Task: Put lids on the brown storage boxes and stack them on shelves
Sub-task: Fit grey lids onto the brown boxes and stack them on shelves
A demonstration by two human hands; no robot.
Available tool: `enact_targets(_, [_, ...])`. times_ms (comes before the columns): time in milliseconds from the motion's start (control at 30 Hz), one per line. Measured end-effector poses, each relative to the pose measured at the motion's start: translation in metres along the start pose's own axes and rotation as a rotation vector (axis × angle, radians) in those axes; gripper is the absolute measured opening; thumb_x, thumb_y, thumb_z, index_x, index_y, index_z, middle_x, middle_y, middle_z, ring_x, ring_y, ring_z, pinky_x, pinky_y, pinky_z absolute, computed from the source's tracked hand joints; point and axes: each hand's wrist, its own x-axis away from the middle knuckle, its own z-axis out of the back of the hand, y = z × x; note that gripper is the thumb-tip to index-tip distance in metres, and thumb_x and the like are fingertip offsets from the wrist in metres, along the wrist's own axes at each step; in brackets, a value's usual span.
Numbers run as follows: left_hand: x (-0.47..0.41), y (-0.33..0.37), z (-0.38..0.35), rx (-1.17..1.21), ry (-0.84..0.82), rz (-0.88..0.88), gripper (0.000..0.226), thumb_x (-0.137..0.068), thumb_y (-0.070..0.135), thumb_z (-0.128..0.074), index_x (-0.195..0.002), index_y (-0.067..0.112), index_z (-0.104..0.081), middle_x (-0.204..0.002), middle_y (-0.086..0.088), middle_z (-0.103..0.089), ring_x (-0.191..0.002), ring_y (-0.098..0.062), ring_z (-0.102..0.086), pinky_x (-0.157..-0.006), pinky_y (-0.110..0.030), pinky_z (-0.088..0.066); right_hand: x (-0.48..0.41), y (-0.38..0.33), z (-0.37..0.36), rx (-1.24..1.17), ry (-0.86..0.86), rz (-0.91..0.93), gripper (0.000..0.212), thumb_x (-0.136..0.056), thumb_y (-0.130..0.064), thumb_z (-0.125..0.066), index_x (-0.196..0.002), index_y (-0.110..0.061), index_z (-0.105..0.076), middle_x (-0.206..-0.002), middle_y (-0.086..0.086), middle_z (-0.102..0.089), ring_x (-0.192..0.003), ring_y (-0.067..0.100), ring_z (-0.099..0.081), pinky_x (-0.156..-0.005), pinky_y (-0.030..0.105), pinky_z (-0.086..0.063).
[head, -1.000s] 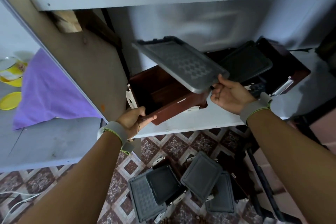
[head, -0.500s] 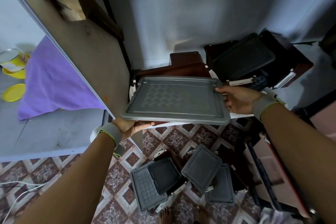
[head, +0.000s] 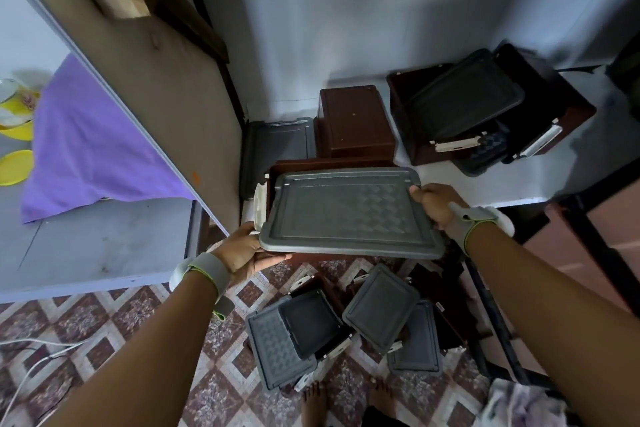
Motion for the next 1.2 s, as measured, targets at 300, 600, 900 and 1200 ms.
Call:
enact_targets(300, [-0.021,-0.021,0.008,-0.006,0.049,-0.017,0.046,-0.095,-0.013,-0.050,-0.135,0.009,-0.052,-0.126,-0.026,-0.064,-0.091,-0.033,-0.069,-0.058,-0.036,-0.063,-0.006,0.015,-0.020,0.053,0.163,0.034,0.055,-0.089,-0.058,-0.054,-0.130,-0.021,-0.058,-0.134,0.009,-0.058,-0.121,0.035,-0.055,-0.104,0.044,-0.044])
enact_targets(600, [-0.023,-0.016,0.009,-0.028,0.083,0.070,0.048,-0.102,0.042,-0.041,-0.133,0.006,-0.051,-0.114,-0.024,-0.069,-0.090,-0.044,-0.073,-0.062,-0.042,-0.063,-0.001,0.008,-0.032,0.312,0.145,0.218,0.044,-0.095,-0.010,-0.051,-0.138,-0.015,-0.053,-0.127,0.015,-0.063,-0.118,0.038,-0.056,-0.098,0.036,-0.043])
enact_targets(900, [-0.029,-0.017,0.001,-0.251,0.188,0.027,0.039,-0.097,0.021,-0.063,-0.131,0.017,-0.045,-0.131,-0.016,-0.058,-0.091,-0.040,-0.071,-0.056,-0.044,-0.061,-0.008,0.012,-0.036,0.392,0.108,0.231,0.045,-0.090,-0.010,-0.059,-0.135,-0.012,-0.054,-0.127,0.013,-0.063,-0.119,0.035,-0.057,-0.102,0.036,-0.043])
enact_targets(1200, [-0.028,-0.019,-0.004,-0.386,0.232,0.030,0.031,-0.099,0.018,-0.058,-0.123,0.032,-0.043,-0.127,-0.010,-0.056,-0.095,-0.039,-0.069,-0.054,-0.044,-0.060,-0.008,0.023,-0.038,0.307,0.154,-0.106,0.064,-0.085,-0.054,-0.057,-0.134,-0.014,-0.051,-0.130,0.019,-0.052,-0.118,0.043,-0.051,-0.103,0.049,-0.042])
